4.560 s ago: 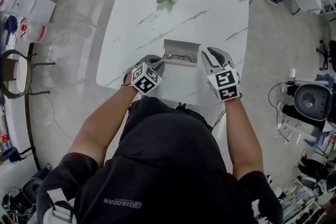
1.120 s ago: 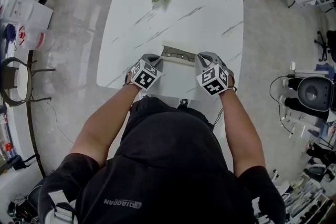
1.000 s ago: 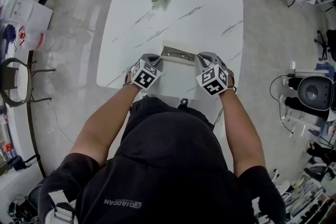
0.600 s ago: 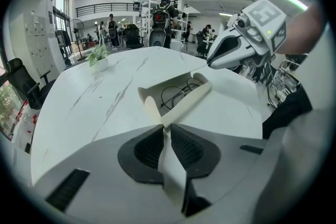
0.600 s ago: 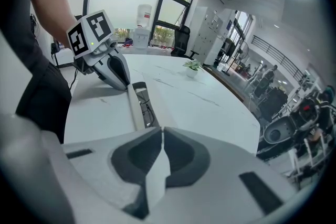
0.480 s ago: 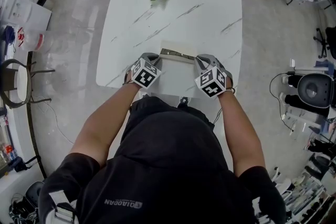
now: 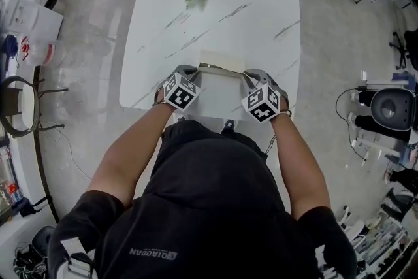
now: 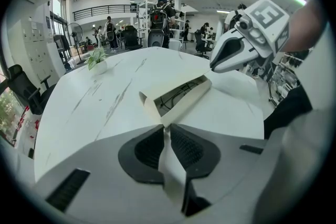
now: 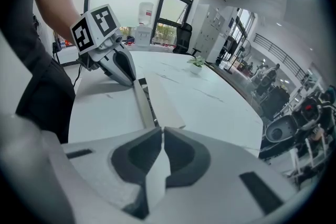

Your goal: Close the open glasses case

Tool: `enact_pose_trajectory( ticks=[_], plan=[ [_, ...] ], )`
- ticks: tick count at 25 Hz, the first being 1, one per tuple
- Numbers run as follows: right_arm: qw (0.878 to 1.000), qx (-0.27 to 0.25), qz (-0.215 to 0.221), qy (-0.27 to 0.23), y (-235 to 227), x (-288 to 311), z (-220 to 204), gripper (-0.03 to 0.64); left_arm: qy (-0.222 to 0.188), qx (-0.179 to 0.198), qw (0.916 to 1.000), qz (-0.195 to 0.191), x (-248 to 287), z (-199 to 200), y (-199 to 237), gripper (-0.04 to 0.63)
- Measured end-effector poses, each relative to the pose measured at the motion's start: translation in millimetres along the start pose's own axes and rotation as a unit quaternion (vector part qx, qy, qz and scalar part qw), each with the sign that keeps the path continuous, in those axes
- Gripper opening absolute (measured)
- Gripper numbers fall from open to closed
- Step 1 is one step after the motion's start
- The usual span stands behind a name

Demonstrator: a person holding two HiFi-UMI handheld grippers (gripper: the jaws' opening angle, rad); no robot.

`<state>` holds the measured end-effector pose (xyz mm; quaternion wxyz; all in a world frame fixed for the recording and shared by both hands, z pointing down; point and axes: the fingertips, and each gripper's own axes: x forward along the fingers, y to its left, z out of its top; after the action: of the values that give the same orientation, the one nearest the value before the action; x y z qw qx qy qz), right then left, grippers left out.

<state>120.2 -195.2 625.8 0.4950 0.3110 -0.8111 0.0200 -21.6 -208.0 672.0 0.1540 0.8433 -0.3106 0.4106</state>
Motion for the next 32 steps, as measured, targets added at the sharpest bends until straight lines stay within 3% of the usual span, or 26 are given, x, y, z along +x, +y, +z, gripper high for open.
enact_pose_trajectory(
  ticks=[32],
  plan=[
    [1.000, -0.002, 0.014, 0.023, 14.2, 18.0, -18.3, 0.014, -0.002, 0.000, 1.0000, 0.002, 0.6, 0.5, -0.6, 0.037]
  ],
)
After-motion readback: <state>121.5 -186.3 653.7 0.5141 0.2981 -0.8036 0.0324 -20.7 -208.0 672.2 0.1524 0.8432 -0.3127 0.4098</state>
